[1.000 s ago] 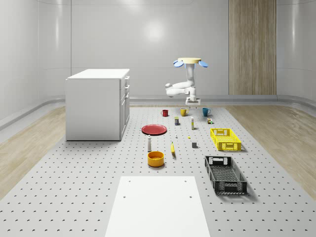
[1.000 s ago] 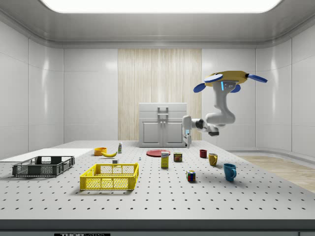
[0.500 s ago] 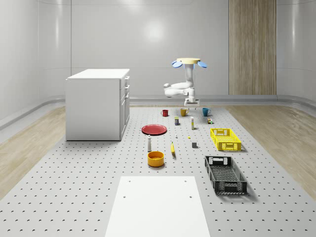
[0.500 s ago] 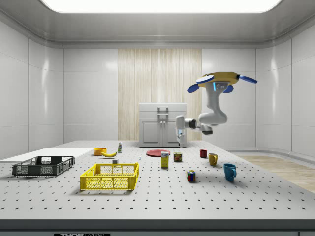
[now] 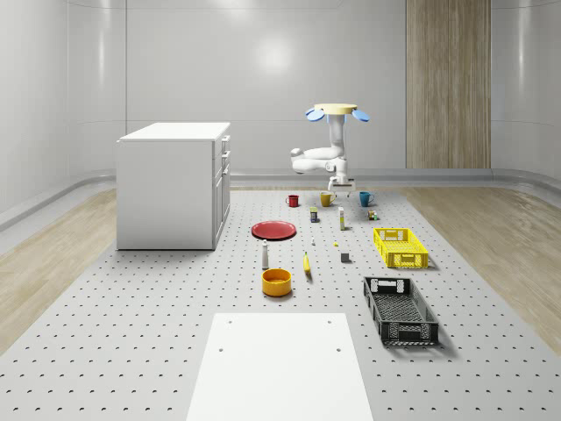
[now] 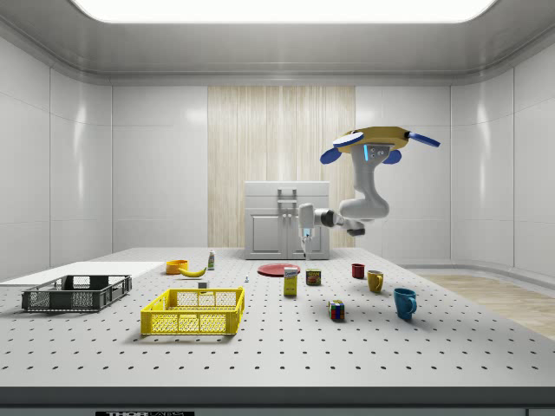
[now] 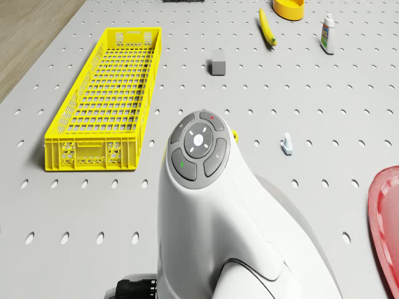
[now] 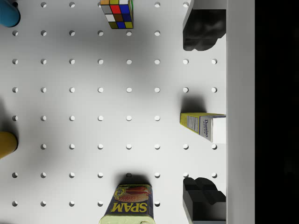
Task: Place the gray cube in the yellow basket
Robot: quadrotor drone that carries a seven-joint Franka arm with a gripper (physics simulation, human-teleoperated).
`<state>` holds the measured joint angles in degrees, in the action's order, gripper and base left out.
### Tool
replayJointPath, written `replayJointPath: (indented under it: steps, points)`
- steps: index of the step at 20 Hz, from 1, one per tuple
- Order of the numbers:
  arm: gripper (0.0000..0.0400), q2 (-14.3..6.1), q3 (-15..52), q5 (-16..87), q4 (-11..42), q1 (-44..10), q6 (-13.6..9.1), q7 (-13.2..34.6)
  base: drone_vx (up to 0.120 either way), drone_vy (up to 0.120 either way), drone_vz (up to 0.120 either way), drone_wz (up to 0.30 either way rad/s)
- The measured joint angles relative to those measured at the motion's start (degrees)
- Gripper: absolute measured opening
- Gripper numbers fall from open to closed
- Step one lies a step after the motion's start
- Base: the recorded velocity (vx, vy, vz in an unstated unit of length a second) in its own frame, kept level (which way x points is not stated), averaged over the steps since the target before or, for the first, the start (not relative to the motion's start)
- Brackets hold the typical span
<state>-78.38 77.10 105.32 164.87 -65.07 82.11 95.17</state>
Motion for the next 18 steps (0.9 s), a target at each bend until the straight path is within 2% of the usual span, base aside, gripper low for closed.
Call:
replayJointPath:
  steps: [3, 13, 18]
  points:
    - [0.04, -0.52, 0.1, -0.23, -0.03, -0.13, 0.48, 0.11, 0.12, 0.0, -0.12, 0.0]
    - [0.04, -2.12, 0.41, -0.93, -0.11, -0.52, 1.98, 0.45, 0.12, 0.0, 0.0, 0.0]
    - [0.04, -2.86, 0.54, -1.25, -0.15, -0.69, 2.66, 0.6, 0.12, -0.112, 0.0, 0.0]
